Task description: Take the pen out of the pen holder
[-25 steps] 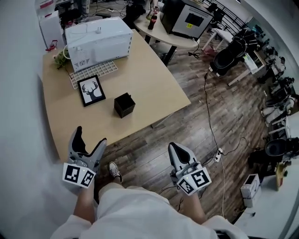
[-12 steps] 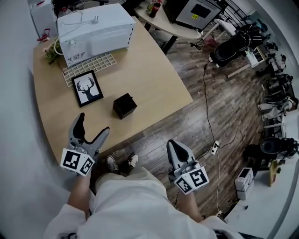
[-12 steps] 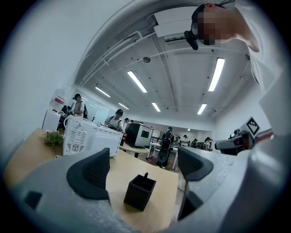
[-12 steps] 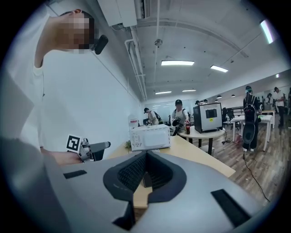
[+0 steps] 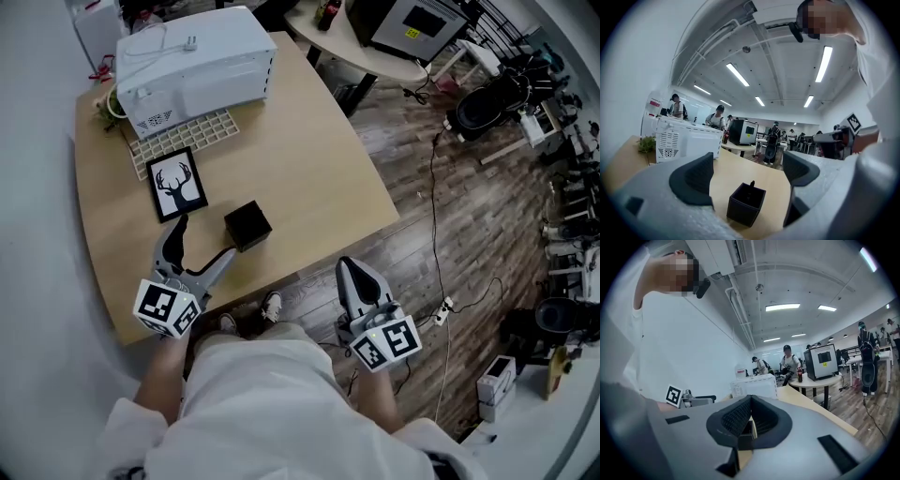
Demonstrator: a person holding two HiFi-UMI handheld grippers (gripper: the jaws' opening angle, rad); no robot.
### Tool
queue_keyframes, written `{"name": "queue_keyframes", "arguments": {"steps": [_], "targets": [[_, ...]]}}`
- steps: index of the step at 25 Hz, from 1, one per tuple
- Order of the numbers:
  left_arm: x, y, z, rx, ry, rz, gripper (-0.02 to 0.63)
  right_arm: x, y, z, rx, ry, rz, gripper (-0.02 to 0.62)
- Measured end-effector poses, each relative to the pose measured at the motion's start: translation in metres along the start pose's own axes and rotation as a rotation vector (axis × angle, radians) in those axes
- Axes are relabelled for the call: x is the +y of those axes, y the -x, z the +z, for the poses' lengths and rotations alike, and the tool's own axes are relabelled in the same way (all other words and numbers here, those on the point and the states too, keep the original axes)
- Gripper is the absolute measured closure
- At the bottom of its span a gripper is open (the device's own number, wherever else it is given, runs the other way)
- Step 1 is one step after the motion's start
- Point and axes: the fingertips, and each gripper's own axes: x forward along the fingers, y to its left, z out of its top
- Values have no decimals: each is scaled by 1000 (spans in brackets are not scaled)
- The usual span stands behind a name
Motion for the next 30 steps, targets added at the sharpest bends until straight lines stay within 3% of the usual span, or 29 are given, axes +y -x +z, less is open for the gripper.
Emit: {"name": "queue_keyframes", "arguments": {"steps": [6, 14, 19, 30], "targets": [[3, -38, -28, 54, 51, 18, 147, -20, -45, 1, -7, -20, 105, 594], [-6, -70, -60, 176, -7, 9, 196, -40, -62, 2, -27, -44, 157, 594], [2, -74, -65, 208, -38, 62, 224, -57, -63, 10, -51, -44, 163, 594], [-7, -87, -86, 312, -72, 66, 253, -67, -72, -7, -31, -98, 218, 594]]}}
